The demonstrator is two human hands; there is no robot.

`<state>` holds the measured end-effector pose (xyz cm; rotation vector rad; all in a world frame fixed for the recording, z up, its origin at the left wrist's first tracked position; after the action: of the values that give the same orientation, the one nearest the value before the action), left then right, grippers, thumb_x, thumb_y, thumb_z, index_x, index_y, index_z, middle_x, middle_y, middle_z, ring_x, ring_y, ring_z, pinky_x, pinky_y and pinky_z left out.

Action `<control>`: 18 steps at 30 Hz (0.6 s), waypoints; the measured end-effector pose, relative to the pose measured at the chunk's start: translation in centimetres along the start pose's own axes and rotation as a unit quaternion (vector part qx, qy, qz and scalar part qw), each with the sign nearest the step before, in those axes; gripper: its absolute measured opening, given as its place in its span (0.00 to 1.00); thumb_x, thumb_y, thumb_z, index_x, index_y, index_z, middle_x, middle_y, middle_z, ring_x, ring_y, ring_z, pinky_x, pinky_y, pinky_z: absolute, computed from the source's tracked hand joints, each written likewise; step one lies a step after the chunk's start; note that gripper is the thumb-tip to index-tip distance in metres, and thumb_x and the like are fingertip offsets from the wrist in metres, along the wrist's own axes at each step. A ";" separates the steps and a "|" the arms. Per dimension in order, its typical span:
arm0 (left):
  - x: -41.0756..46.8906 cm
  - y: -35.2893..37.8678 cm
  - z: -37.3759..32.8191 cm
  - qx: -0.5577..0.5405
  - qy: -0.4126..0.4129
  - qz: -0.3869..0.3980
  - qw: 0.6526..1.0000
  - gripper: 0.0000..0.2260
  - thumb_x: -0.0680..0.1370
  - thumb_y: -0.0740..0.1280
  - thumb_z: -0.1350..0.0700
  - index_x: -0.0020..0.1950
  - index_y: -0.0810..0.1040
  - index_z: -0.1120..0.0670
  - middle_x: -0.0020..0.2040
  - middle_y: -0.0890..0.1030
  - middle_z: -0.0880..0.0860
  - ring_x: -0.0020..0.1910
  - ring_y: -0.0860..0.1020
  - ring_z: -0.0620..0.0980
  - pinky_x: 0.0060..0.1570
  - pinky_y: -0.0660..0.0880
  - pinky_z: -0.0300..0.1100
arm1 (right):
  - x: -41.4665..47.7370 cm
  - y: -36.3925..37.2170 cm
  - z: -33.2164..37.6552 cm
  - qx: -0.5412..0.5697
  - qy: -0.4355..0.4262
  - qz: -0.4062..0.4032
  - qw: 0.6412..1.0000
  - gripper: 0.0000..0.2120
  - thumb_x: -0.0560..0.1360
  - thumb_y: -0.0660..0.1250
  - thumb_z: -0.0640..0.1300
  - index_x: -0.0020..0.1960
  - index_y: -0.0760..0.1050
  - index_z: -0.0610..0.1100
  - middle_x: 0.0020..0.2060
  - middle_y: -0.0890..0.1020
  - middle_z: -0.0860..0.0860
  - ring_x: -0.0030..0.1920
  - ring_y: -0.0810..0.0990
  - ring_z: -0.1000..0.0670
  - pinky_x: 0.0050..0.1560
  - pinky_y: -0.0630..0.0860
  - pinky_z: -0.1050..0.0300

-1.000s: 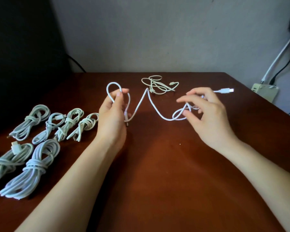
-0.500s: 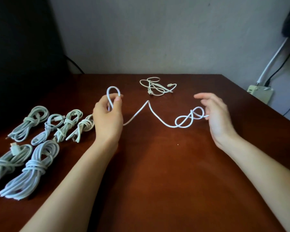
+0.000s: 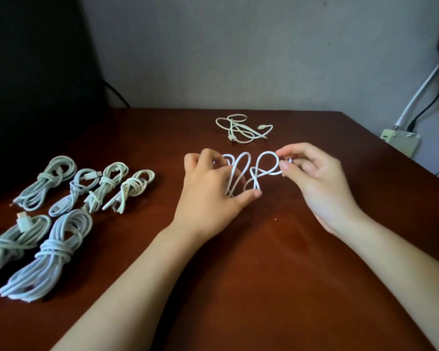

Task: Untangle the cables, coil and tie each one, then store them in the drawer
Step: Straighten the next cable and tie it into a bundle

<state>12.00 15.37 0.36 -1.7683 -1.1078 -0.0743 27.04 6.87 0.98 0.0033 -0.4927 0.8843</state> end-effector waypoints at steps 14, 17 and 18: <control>0.1 0.6 0.8 -0.026 -0.032 0.044 0.998 0.10 0.74 0.70 0.47 0.48 0.85 0.51 0.54 0.65 0.45 0.55 0.54 0.44 0.49 0.52 0.29 | 0.2 -0.6 -0.3 0.068 0.024 -0.027 0.997 0.12 0.74 0.65 0.29 0.44 0.79 0.46 0.38 0.77 0.49 0.36 0.78 0.57 0.47 0.76 0.63; 0.4 -0.2 1.0 -0.091 -0.066 0.022 0.993 0.06 0.75 0.69 0.47 0.42 0.84 0.47 0.54 0.69 0.46 0.57 0.59 0.46 0.52 0.56 0.32 | 0.1 -0.7 0.4 -0.092 -0.048 -0.035 0.994 0.14 0.70 0.72 0.33 0.42 0.78 0.52 0.41 0.77 0.51 0.37 0.77 0.58 0.43 0.74 0.69; 0.4 -0.5 1.1 -0.120 -0.077 0.015 0.990 0.06 0.75 0.69 0.47 0.40 0.83 0.45 0.53 0.70 0.45 0.58 0.61 0.46 0.52 0.57 0.30 | 0.0 -0.5 0.5 -0.132 -0.071 -0.034 0.988 0.15 0.69 0.74 0.34 0.41 0.77 0.54 0.40 0.76 0.53 0.37 0.77 0.57 0.42 0.75 0.69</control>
<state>11.42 16.48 0.44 -2.0322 -1.2233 -0.0543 27.20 6.48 1.59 -0.1591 -0.7354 0.7503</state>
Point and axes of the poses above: each hand's wrist, its own x-axis towards the middle knuckle, its own y-axis out of the palm, z = x × y, the point moved 7 cm from there along x, towards the middle knuckle
